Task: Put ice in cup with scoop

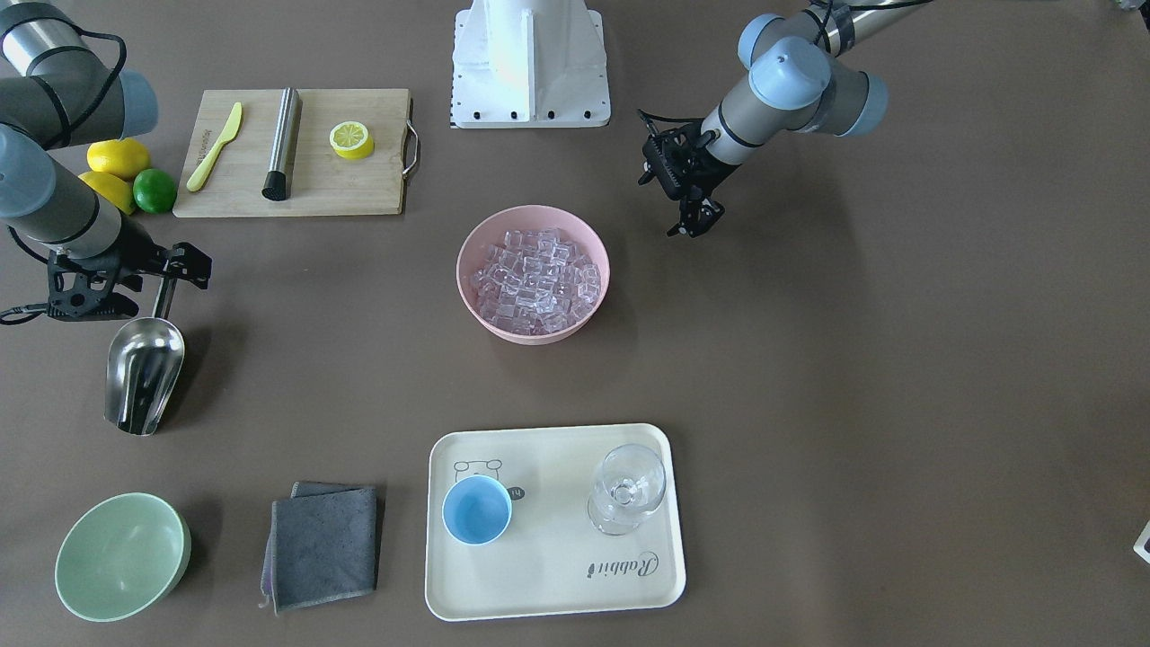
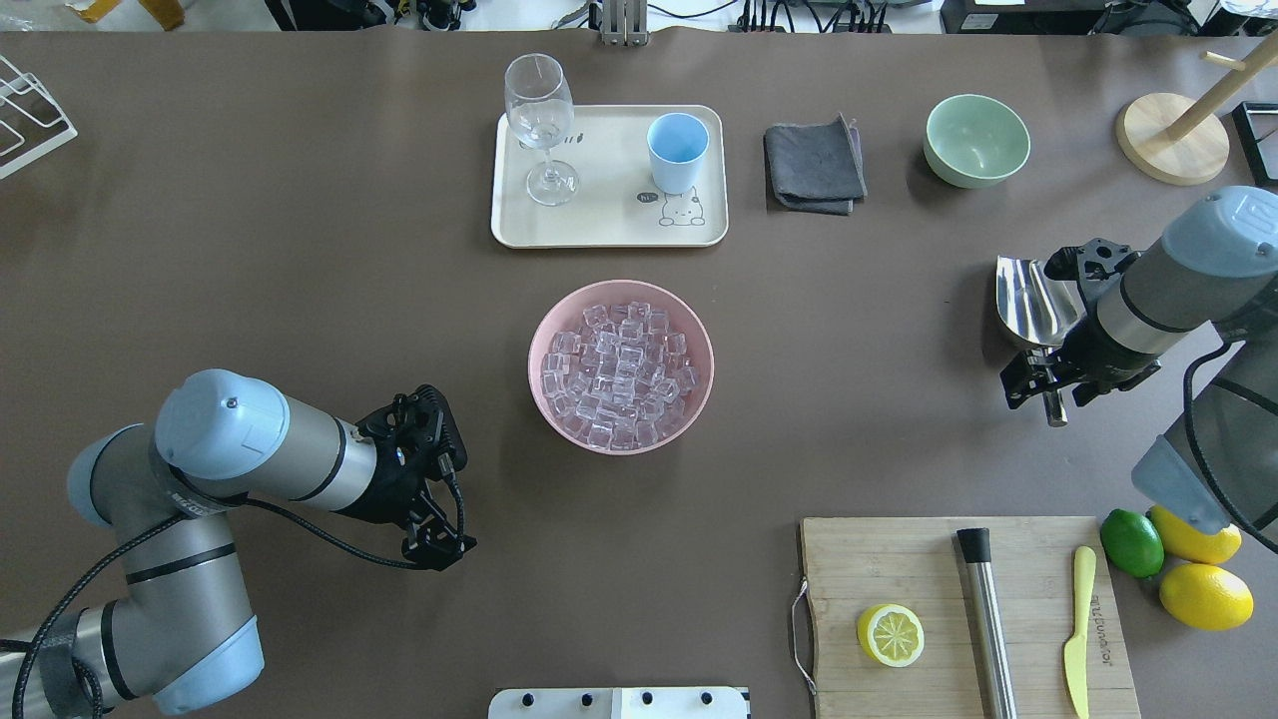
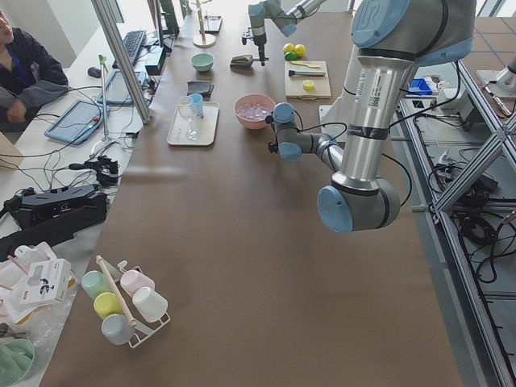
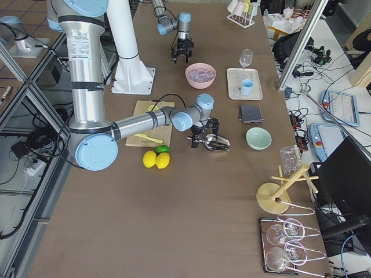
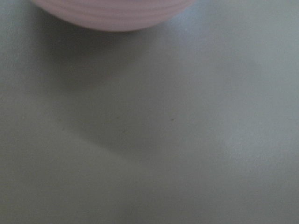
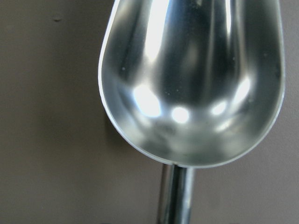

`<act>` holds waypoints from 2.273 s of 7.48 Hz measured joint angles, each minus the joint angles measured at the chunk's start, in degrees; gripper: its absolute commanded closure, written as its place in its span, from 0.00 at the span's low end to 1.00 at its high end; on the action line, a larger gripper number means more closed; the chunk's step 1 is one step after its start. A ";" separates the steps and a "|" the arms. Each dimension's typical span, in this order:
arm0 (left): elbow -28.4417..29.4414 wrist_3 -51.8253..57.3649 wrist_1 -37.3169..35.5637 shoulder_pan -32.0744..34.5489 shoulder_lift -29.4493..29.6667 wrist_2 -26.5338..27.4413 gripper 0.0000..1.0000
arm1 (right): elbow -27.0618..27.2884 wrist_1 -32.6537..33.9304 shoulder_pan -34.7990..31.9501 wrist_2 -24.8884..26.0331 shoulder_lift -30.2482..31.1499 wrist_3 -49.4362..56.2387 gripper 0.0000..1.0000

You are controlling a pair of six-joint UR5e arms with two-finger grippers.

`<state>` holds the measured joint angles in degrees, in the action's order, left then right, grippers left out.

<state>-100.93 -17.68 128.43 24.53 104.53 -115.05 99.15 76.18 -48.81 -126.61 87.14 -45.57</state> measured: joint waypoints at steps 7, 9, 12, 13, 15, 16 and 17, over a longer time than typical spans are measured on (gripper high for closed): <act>2.16 0.27 1.45 0.75 4.63 2.74 0.01 | 8.47 7.66 -1.36 -1.05 0.46 1.40 1.00; 5.75 2.77 3.34 3.54 6.59 2.81 0.02 | 15.20 13.47 -3.23 -0.74 0.18 6.76 1.00; 10.84 13.43 3.85 6.13 10.56 0.94 0.02 | 16.74 15.17 -4.60 1.67 -1.32 21.31 1.00; 12.29 16.89 3.86 6.51 11.69 0.49 0.02 | 16.73 15.61 -4.79 2.24 -1.66 25.33 1.00; 14.85 22.70 3.78 7.52 13.62 -0.63 0.02 | 18.45 21.08 -5.55 2.80 -4.04 34.61 1.00; 16.41 23.58 3.76 8.26 15.01 -1.43 0.01 | 21.01 26.82 -5.79 3.99 -5.92 39.86 1.00; 17.66 23.92 3.76 8.65 16.26 -1.90 0.02 | 22.53 32.23 -5.88 5.63 -8.17 45.93 1.00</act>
<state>-83.27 6.24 132.19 33.17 120.79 -116.94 121.69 108.41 -54.69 -120.98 78.96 0.36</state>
